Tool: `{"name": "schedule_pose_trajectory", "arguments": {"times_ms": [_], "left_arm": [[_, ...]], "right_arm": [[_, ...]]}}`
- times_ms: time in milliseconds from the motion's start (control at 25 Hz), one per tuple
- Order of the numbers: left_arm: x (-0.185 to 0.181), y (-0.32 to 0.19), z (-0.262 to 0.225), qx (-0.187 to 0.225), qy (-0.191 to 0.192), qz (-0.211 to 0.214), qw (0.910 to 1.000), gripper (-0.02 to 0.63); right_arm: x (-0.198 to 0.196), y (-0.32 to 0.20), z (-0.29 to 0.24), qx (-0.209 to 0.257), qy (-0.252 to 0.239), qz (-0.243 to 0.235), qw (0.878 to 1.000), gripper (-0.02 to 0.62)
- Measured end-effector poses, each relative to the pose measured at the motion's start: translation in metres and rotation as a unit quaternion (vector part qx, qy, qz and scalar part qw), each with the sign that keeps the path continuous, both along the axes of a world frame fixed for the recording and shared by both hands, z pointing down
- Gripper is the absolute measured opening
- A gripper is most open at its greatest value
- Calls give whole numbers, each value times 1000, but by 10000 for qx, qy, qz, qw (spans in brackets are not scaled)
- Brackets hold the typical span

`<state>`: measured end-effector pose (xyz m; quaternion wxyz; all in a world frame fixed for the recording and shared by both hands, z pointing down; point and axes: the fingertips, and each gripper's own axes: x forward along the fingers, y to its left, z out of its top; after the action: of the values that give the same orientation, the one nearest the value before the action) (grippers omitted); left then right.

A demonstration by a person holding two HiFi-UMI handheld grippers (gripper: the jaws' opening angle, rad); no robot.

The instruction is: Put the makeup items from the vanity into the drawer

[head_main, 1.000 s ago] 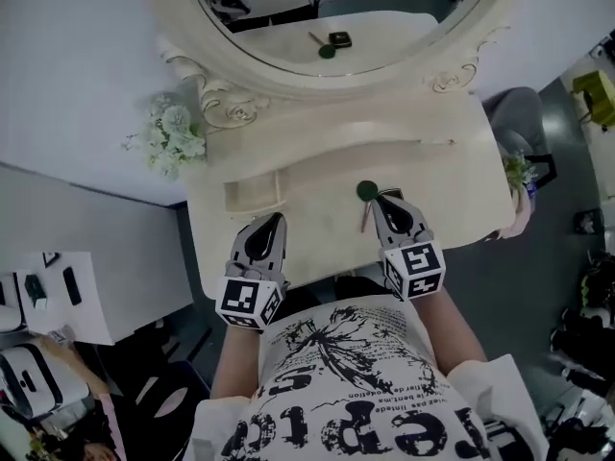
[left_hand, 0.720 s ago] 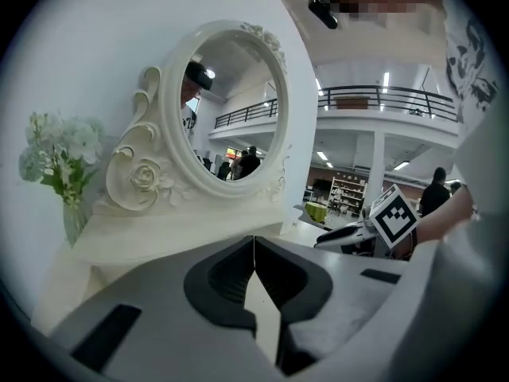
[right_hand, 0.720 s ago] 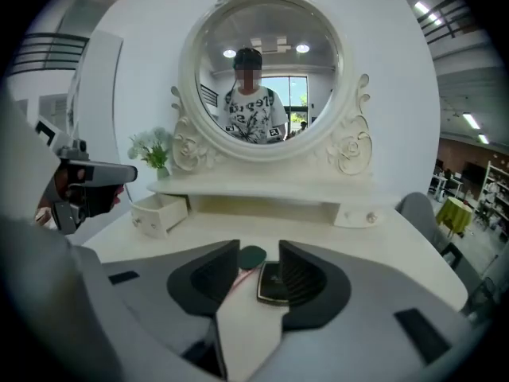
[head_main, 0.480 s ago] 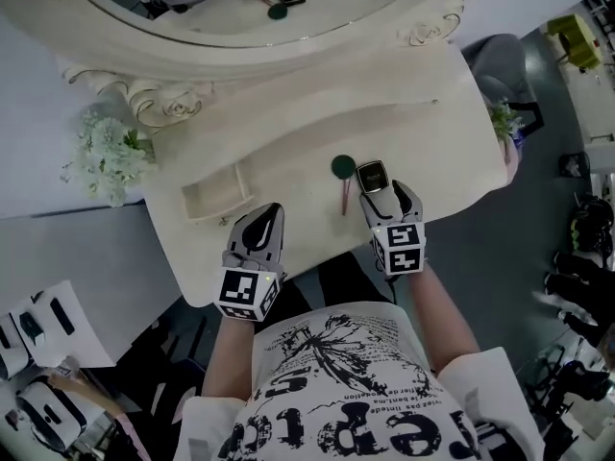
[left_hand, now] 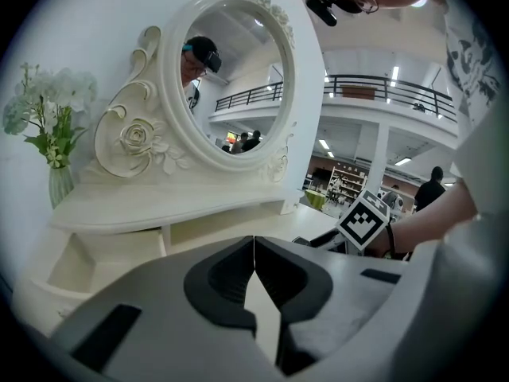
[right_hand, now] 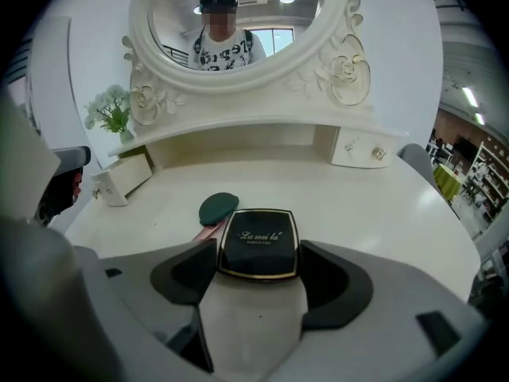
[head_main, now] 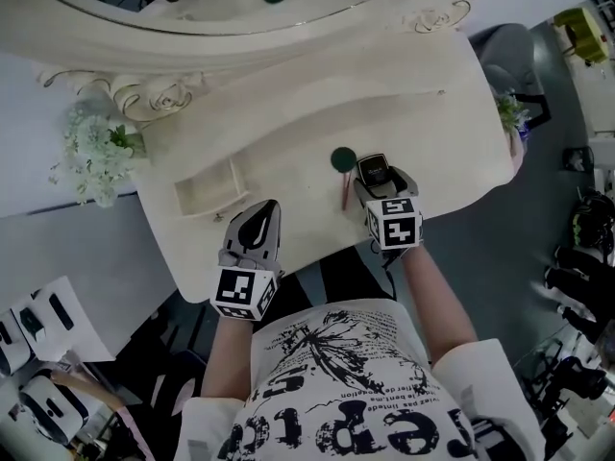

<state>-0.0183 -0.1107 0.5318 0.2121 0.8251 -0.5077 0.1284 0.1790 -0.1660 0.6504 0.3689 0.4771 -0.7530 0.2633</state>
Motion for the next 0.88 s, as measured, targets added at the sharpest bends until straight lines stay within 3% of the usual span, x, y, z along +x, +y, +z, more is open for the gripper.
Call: {"name": "schedule_pose_trajectory", "arguments": {"times_ms": [440, 640, 880], "left_arm": [[-15, 2, -31, 270, -73, -49, 9996, 20], [-44, 12, -53, 480, -128, -268, 9984, 20], [-94, 32, -71, 647, -209, -724, 9951, 20]], "right_arm": [[-13, -5, -43, 305, -253, -172, 9991, 325], [-54, -6, -82, 592, -467, -515, 9958, 325], [-135, -2, -117, 822, -823, -1175, 9862, 325]]}}
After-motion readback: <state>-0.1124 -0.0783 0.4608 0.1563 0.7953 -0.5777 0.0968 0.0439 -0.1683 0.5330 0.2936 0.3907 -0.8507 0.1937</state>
